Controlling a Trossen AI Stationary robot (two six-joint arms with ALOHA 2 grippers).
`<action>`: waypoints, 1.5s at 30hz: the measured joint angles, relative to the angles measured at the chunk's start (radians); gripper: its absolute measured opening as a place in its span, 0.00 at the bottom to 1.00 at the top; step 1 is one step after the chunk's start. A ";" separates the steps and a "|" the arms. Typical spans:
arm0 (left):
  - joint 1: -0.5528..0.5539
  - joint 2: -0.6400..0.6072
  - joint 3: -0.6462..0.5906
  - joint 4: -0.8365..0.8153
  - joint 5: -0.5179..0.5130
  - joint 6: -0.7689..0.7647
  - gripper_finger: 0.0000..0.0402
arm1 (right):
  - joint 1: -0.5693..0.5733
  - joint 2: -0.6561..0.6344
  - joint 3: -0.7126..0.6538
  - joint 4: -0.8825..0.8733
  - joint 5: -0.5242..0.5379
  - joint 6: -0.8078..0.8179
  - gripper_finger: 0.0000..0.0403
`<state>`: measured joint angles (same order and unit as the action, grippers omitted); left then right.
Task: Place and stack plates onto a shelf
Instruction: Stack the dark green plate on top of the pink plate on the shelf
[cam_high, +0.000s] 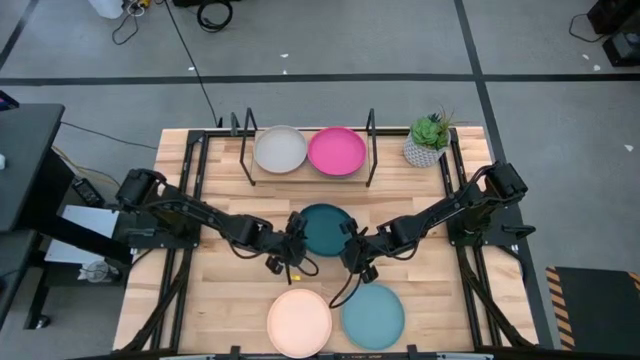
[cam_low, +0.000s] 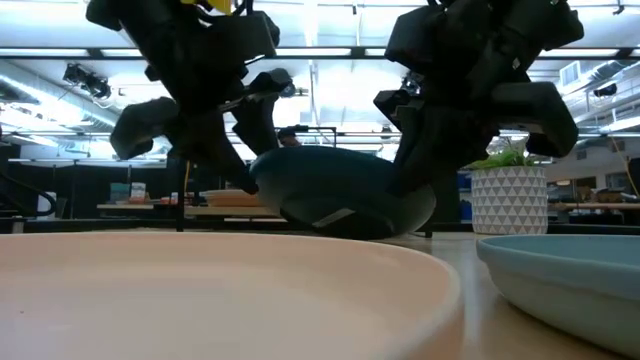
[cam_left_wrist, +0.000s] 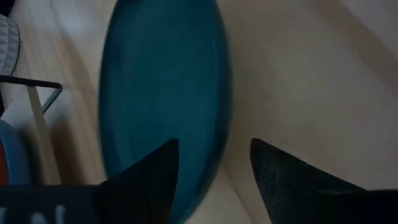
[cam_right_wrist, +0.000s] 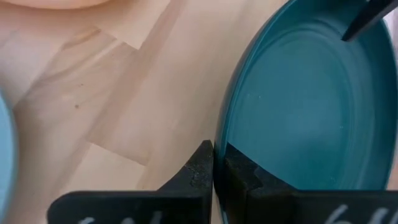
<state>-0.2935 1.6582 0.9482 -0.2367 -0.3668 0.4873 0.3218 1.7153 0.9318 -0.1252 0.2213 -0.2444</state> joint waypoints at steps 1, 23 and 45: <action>0.000 0.000 0.000 -0.002 -0.001 0.015 0.48 | 0.000 0.000 0.000 0.000 -0.006 0.008 0.05; 0.000 -0.002 0.051 -0.135 0.063 -0.044 0.07 | 0.098 -0.217 0.001 -0.097 0.298 0.067 0.35; 0.167 -0.015 0.410 -0.706 -0.167 -0.296 0.07 | 0.202 -0.315 -0.260 0.027 0.441 0.393 0.46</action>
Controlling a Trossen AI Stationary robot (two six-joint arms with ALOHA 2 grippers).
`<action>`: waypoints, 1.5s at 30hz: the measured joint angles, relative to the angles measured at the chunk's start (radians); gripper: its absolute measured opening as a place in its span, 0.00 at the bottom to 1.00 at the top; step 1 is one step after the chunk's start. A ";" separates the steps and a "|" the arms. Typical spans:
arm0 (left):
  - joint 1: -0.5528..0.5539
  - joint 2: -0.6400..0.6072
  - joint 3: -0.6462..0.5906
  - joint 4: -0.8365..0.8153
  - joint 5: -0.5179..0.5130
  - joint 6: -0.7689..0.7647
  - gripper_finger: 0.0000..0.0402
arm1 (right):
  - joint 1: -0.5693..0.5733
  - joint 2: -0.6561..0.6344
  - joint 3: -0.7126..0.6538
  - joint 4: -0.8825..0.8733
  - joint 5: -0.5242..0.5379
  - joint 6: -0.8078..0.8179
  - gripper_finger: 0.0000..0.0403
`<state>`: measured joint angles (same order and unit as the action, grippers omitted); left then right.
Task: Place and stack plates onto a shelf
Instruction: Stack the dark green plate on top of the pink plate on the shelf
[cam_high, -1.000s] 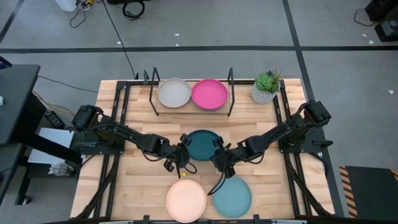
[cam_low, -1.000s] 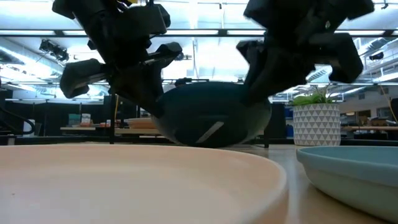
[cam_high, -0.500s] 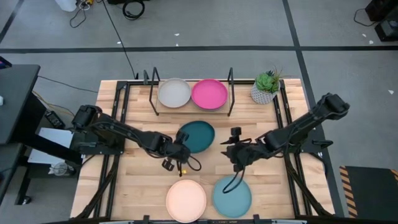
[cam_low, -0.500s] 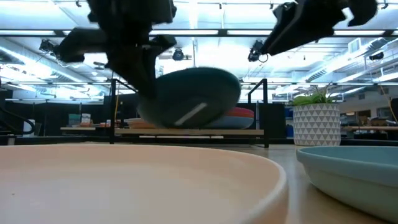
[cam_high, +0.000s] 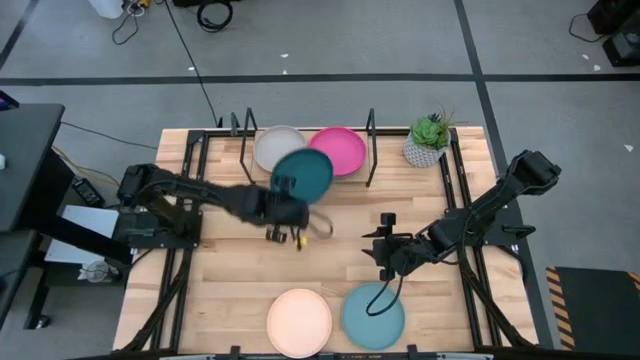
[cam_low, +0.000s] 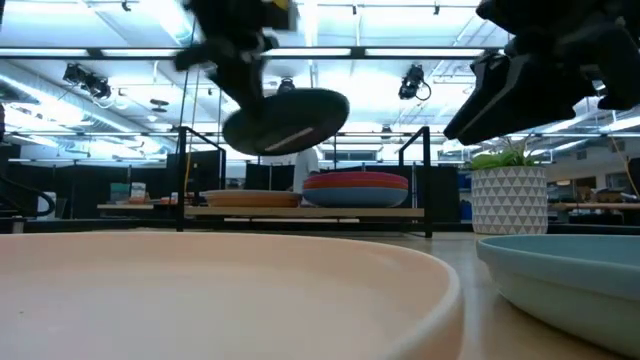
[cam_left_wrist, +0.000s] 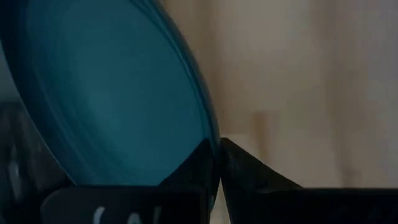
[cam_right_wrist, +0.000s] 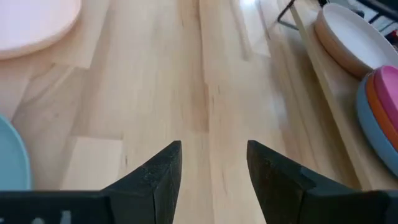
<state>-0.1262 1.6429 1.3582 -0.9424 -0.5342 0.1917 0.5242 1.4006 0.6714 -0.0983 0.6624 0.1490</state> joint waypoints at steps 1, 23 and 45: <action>0.032 -0.001 -0.004 0.007 -0.006 -0.003 0.07 | 0.000 0.000 -0.014 0.032 0.000 -0.002 0.46; 0.423 -0.005 -0.188 0.148 0.098 0.221 0.08 | -0.001 0.003 -0.116 0.284 -0.010 -0.027 0.46; 0.308 -0.146 -0.187 0.096 0.107 0.067 0.36 | -0.035 0.004 -0.116 0.300 -0.083 -0.087 0.46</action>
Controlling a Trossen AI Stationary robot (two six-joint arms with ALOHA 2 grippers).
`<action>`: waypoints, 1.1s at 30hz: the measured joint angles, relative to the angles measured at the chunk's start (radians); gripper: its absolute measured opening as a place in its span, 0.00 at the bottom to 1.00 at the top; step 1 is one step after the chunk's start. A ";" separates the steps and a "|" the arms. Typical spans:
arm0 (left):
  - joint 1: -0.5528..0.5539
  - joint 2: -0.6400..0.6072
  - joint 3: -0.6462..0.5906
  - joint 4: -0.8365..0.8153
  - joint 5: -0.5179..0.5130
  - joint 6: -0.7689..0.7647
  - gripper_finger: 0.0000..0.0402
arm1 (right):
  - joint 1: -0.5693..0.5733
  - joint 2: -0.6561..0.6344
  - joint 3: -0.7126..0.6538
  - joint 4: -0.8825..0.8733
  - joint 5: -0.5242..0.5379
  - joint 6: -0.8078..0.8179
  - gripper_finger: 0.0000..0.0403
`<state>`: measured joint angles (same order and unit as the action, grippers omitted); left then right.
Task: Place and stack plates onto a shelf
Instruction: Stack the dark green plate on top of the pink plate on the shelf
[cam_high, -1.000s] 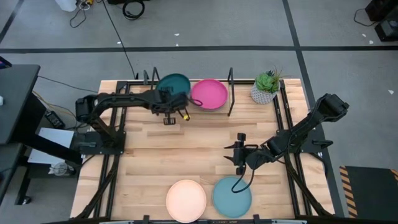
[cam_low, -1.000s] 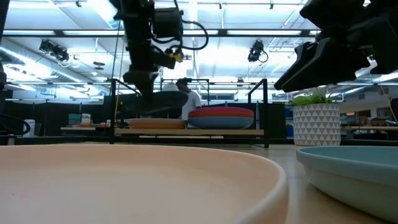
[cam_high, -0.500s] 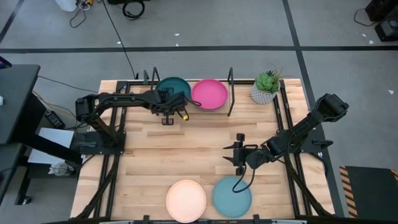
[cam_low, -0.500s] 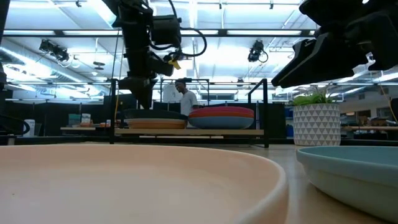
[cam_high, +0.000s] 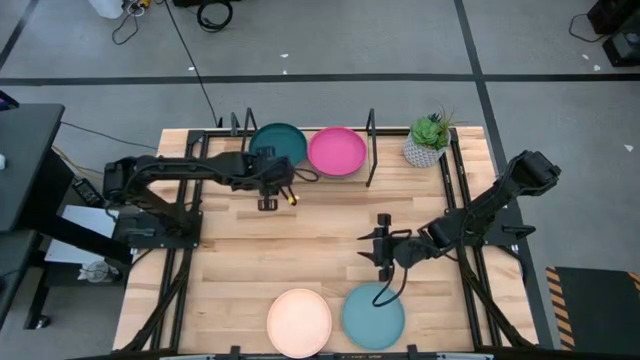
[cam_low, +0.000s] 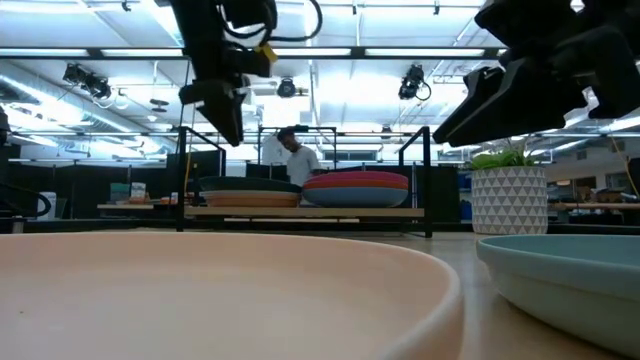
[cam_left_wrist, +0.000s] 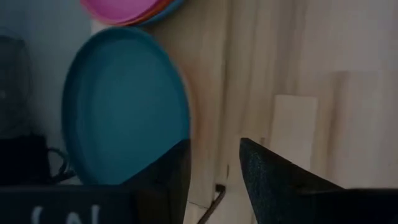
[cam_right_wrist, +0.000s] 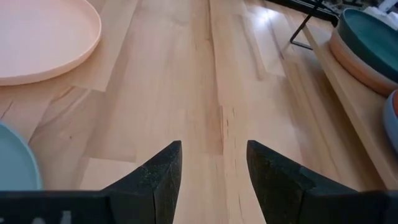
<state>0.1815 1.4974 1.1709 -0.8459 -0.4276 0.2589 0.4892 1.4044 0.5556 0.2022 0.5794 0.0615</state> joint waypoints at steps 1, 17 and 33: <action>0.001 -0.001 0.001 0.000 -0.009 -0.011 0.36 | -0.005 0.000 0.000 0.001 -0.005 -0.009 0.46; 0.211 0.138 -0.001 0.029 0.117 0.141 0.35 | -0.053 0.000 0.000 0.032 -0.077 -0.074 0.46; 0.224 0.148 -0.001 -0.004 0.133 0.243 0.10 | -0.051 0.000 0.000 0.051 -0.083 -0.041 0.46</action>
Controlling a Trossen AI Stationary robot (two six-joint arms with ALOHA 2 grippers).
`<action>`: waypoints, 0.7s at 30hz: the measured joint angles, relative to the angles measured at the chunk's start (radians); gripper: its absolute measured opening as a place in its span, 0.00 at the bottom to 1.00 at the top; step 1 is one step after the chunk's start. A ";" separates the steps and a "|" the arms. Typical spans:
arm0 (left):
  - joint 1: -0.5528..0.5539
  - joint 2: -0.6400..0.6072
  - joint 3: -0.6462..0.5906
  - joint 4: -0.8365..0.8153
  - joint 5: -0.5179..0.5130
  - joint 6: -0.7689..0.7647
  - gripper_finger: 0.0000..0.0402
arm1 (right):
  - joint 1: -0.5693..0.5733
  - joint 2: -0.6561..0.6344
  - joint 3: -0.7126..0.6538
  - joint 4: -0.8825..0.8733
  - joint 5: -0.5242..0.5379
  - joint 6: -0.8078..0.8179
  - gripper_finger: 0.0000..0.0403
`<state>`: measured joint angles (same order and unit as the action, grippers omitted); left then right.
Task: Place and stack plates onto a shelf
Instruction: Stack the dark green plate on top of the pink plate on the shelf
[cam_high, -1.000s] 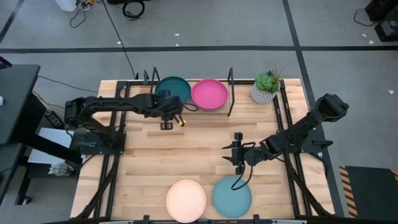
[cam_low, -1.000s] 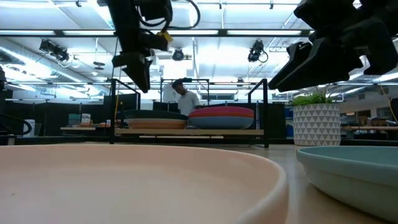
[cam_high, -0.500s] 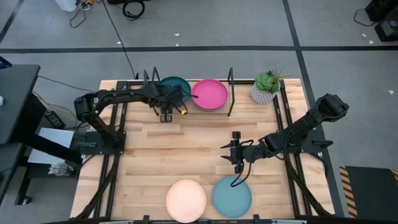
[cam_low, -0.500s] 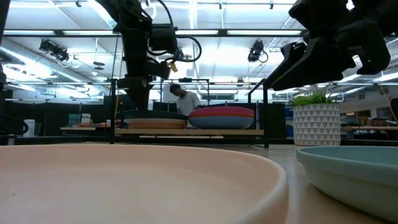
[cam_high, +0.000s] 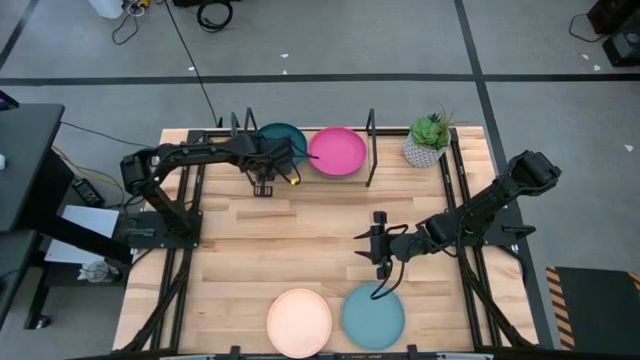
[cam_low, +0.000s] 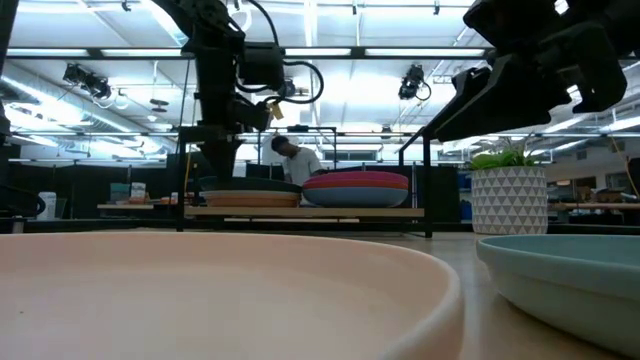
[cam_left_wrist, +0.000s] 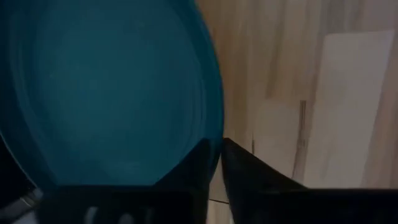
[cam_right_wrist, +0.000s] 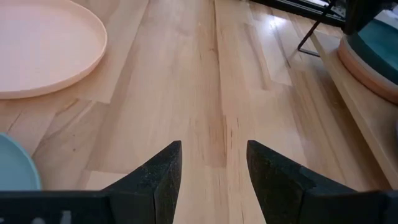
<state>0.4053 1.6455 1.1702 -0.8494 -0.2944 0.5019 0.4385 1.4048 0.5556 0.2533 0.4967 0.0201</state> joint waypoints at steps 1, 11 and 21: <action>0.000 0.000 0.000 -0.001 0.001 0.009 0.07 | 0.000 0.000 0.000 0.003 0.000 -0.002 0.46; -0.005 -0.005 0.055 -0.008 0.002 0.003 0.03 | 0.000 0.000 0.000 0.007 0.000 0.013 0.46; -0.026 -0.005 0.176 0.138 0.158 0.026 0.03 | 0.000 0.000 0.000 0.008 0.004 0.046 0.46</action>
<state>0.3798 1.6408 1.3464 -0.7110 -0.1366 0.5281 0.4385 1.4048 0.5556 0.2611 0.5010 0.0662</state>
